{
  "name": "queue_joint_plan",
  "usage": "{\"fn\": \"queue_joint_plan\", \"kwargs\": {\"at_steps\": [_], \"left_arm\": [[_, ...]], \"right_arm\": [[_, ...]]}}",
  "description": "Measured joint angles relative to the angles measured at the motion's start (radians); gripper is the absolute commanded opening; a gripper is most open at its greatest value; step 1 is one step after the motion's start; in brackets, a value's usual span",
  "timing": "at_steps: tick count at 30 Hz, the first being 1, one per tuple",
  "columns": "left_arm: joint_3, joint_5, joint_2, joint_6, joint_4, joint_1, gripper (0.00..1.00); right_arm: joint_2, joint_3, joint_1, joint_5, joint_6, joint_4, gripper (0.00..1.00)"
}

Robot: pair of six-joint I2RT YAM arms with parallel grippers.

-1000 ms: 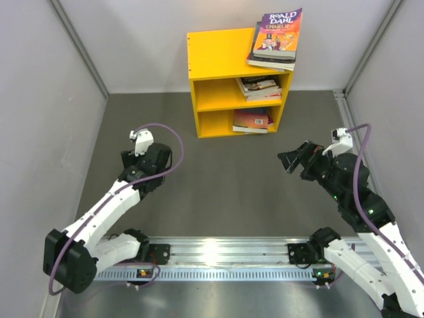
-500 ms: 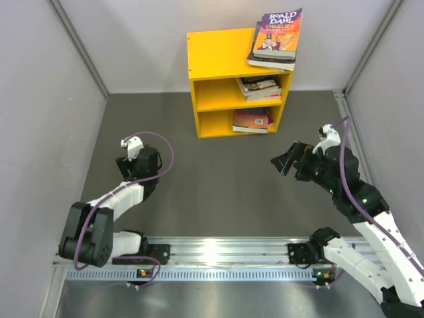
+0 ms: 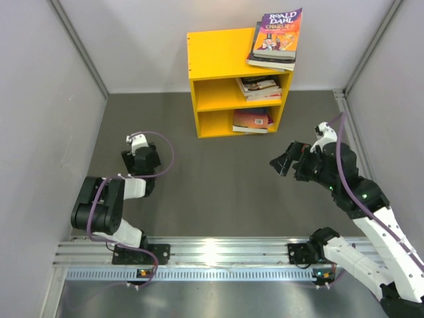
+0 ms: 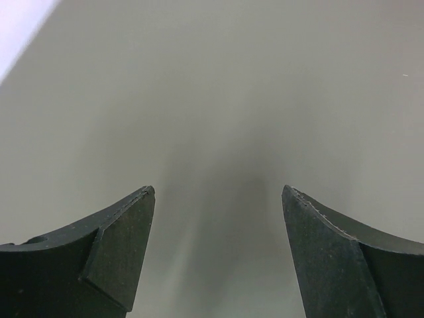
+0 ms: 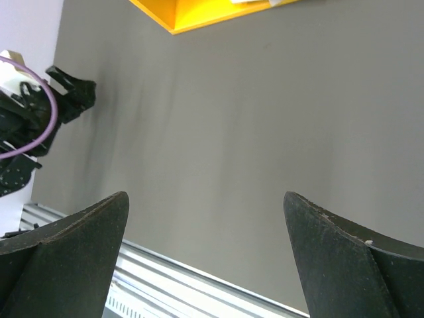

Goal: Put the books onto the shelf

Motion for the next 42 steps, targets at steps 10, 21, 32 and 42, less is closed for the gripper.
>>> {"fn": "queue_joint_plan", "kwargs": {"at_steps": [10, 21, 32, 42], "left_arm": [[0.008, 0.333, 0.015, 0.029, 0.083, 0.145, 0.81], [-0.151, 0.475, 0.036, 0.072, 0.304, 0.148, 0.98], [-0.156, 0.450, 0.036, 0.068, 0.389, 0.142, 0.99], [-0.156, 0.449, 0.036, 0.068, 0.403, 0.142, 0.99]], "right_arm": [[0.040, 0.000, 0.000, 0.000, 0.085, 0.006, 1.00], [0.068, 0.015, 0.000, 0.054, 0.207, 0.033, 1.00], [0.112, -0.121, 0.000, 0.225, 0.023, 0.145, 1.00], [-0.038, -0.646, -0.075, 0.320, -0.447, 0.716, 1.00]]}}
